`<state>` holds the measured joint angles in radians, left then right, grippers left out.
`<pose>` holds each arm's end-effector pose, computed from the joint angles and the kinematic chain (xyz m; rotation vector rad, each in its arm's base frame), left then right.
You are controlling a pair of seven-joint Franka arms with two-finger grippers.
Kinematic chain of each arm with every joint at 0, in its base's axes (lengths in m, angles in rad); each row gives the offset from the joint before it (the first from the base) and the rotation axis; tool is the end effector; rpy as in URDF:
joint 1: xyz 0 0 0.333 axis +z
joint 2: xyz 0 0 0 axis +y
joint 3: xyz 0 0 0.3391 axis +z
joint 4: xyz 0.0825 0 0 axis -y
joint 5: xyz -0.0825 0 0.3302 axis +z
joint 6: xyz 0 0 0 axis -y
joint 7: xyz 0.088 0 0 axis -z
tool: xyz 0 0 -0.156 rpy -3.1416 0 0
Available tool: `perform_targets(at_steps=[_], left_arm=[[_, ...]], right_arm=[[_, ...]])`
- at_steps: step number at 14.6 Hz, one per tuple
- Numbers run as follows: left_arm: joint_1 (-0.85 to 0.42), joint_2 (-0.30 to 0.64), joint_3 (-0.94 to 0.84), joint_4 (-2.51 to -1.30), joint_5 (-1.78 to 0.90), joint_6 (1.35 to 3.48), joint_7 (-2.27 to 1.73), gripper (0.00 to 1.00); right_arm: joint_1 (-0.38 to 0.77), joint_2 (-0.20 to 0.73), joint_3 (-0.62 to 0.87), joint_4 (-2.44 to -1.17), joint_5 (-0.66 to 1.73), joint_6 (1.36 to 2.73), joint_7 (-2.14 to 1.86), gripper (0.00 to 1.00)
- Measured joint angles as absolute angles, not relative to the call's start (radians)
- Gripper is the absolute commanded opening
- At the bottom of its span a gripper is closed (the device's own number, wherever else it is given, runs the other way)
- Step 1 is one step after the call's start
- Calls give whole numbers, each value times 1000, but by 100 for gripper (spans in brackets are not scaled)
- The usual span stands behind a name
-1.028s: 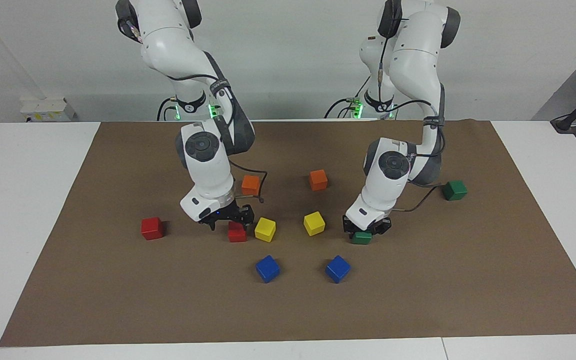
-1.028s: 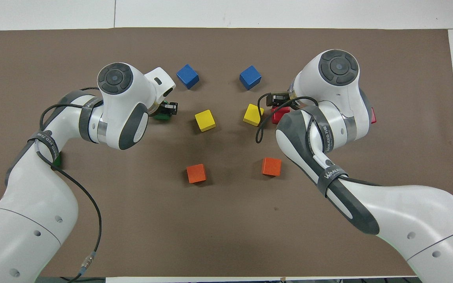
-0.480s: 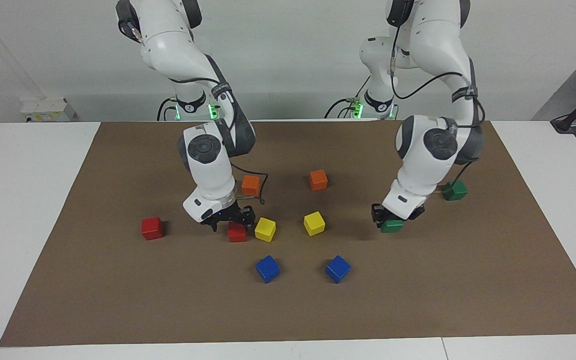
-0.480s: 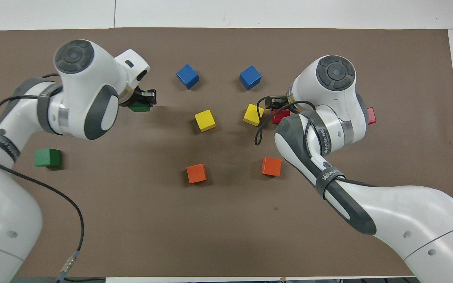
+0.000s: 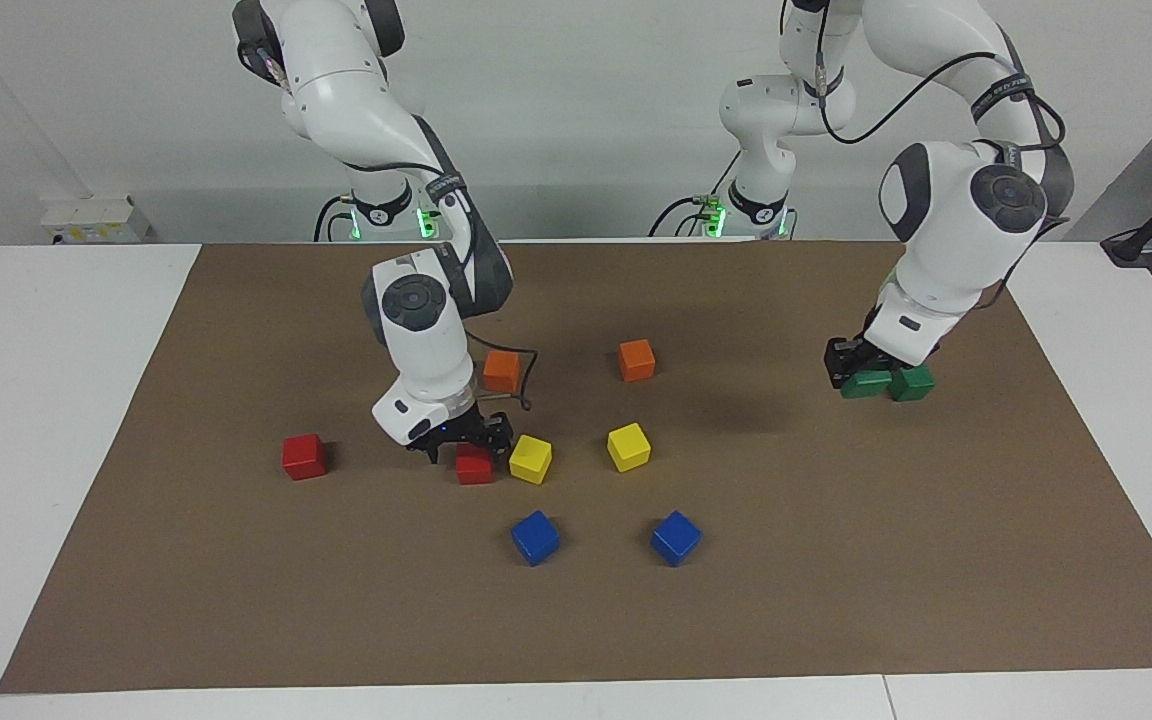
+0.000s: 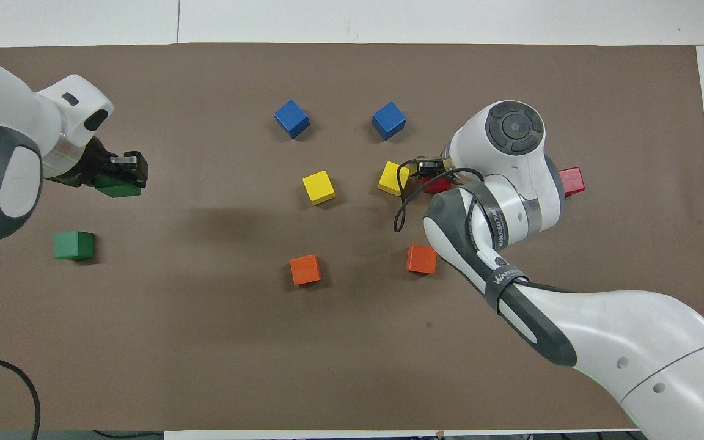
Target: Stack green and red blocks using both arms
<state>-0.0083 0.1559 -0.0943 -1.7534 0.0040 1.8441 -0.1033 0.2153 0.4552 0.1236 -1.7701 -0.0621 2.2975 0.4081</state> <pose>0.5480 -0.0534 0.4623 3.1358 0.0003 -0.1024 0.6019 0.2008 0.3183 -3.1058 0.0687 -0.1071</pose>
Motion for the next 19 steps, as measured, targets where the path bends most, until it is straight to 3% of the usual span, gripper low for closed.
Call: perform_targets(at_steps=[3,7,8,9,10,11,14,19], left_arm=[[100,119,-92,-1803,3,1842,39,0],[202,85,-90,-1894,1,1907,177,0],[214,70,-90,-1946,1,1965,186,0],[222,54,-90,-2005,0,2028,188,0],[230,40,-90,-2056,0,2080,191,0],[235,27,-89,-2099,0,2122,198,0],[253,6,-89,-2147,0,2178,221,0],[285,1,-89,-2213,0,2289,226,0]], right_arm=[[219,455,124,-1779,-62,2301,408,95],[217,457,122,-1808,-63,2339,407,79],[215,458,121,-1810,-64,2339,405,70],[214,458,121,-1810,-64,2340,402,50],[212,458,120,-1810,-64,2341,396,16],[210,458,120,-1811,-64,2343,388,0],[183,458,119,-1803,-65,2326,373,0],[99,411,117,-1686,-65,2126,241,0]])
